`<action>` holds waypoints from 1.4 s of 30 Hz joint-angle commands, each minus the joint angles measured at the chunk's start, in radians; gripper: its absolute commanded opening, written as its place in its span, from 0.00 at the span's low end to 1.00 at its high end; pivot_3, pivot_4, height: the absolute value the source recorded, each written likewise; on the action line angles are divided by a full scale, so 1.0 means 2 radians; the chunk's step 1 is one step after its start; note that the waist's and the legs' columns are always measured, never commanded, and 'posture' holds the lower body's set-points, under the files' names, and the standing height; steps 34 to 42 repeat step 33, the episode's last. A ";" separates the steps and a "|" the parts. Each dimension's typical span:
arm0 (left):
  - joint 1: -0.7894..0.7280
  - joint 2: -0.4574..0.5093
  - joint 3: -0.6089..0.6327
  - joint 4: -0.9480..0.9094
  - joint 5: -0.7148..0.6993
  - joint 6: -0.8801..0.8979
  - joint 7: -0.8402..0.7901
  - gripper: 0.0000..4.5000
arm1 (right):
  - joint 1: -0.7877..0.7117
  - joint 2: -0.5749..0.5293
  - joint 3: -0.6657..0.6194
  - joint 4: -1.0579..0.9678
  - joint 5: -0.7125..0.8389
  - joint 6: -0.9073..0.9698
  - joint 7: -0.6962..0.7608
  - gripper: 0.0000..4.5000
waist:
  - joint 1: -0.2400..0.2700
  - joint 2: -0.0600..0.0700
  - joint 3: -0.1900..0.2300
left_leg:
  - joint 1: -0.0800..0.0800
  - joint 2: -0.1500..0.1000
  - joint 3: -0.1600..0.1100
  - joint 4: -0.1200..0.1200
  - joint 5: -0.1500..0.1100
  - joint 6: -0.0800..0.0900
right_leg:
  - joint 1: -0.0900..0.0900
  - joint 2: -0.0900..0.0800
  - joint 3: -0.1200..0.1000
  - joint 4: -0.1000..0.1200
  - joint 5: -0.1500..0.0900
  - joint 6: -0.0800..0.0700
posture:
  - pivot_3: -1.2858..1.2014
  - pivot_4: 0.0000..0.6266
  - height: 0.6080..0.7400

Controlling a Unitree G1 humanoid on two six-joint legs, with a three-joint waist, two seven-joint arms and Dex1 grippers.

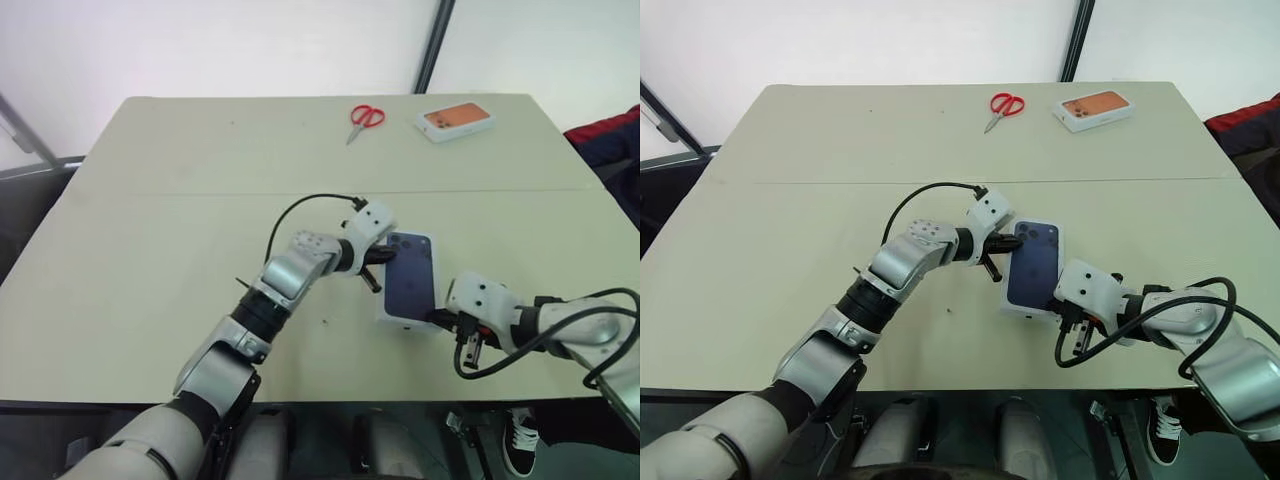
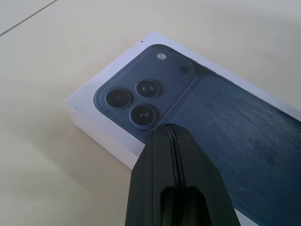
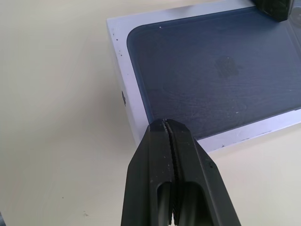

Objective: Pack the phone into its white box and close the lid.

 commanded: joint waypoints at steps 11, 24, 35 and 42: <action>0.144 0.155 0.203 -0.224 -0.057 -0.028 0.016 0.00 | -0.153 0.125 -0.081 0.133 0.010 -0.021 -0.110 0.01 | -0.011 0.001 0.000 | -0.001 0.002 0.000 -0.002 0.002 -0.004 | -0.003 0.000 0.001 0.001 0.000 0.000 | 0.52 0.24 1.00; 0.293 0.291 0.337 -0.245 -0.096 -0.068 -0.012 0.00 | -0.177 0.141 -0.056 0.239 0.021 -0.093 -0.057 0.01 | -0.004 0.001 0.000 | -0.001 0.001 0.001 -0.001 0.000 -0.001 | -0.003 -0.001 0.001 0.001 0.000 0.000 | 0.52 0.24 1.00; 0.328 0.293 0.354 -0.271 -0.107 -0.060 0.014 0.00 | -0.205 0.158 -0.034 0.265 0.016 -0.111 -0.057 0.01 | -0.005 0.001 0.000 | -0.001 0.001 0.001 -0.001 0.000 -0.001 | -0.003 -0.001 0.001 0.001 0.000 0.000 | 0.52 0.24 1.00; 0.328 0.293 0.354 -0.271 -0.107 -0.060 0.014 0.00 | -0.205 0.158 -0.034 0.265 0.016 -0.111 -0.057 0.01 | -0.005 0.001 0.000 | -0.001 0.001 0.001 -0.001 0.000 -0.001 | -0.003 -0.001 0.001 0.001 0.000 0.000 | 0.52 0.24 1.00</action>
